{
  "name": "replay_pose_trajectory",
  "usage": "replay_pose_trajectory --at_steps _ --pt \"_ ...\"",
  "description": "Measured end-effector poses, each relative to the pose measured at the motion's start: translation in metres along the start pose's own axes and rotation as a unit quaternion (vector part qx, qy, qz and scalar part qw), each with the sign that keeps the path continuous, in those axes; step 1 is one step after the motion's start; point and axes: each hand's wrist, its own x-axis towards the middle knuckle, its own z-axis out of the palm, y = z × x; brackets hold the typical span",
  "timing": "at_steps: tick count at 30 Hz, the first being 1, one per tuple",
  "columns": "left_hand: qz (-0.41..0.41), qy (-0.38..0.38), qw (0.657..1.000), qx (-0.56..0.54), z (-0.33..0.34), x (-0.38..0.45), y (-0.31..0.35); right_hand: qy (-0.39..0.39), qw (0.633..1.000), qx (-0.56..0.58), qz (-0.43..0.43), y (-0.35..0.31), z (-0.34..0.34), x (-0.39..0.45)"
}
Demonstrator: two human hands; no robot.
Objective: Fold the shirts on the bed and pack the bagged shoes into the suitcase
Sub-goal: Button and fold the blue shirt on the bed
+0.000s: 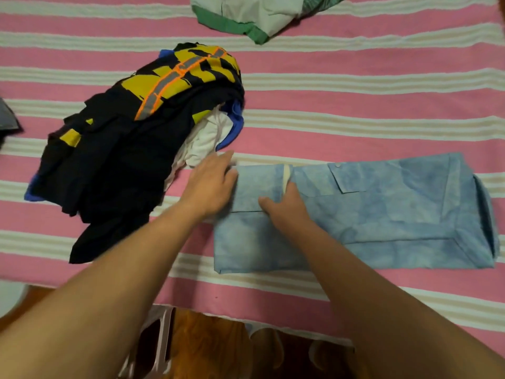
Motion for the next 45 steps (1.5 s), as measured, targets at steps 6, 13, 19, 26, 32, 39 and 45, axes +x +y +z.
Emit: replay_pose_trajectory --at_steps 6,13,19,26,32,39,45 --pt "0.047 -0.109 0.955 0.273 -0.003 0.044 0.002 -0.026 1.0 0.001 0.013 0.006 0.014 -0.008" --pt "0.001 0.079 0.987 0.137 0.065 -0.062 -0.003 0.103 0.992 -0.068 0.024 0.009 0.036 -0.01" --pt "-0.088 0.032 0.985 0.144 0.112 -0.062 0.001 0.237 0.91 -0.258 -0.224 0.02 0.014 -0.019" --pt "-0.106 0.047 0.981 0.156 0.122 -0.058 -0.006 0.053 0.801 -0.494 -0.333 0.055 0.032 0.028" --pt "-0.069 0.069 0.993 0.065 0.103 -0.067 -0.016 0.063 0.811 -0.475 -0.337 0.074 0.023 0.034" --pt "-0.02 0.074 0.996 0.039 0.052 -0.009 -0.028 0.048 0.809 -0.47 -0.35 0.069 0.039 0.035" --pt "-0.281 0.058 0.944 -0.164 0.043 -0.015 -0.017 0.083 0.813 -0.476 -0.326 0.077 0.039 0.03"
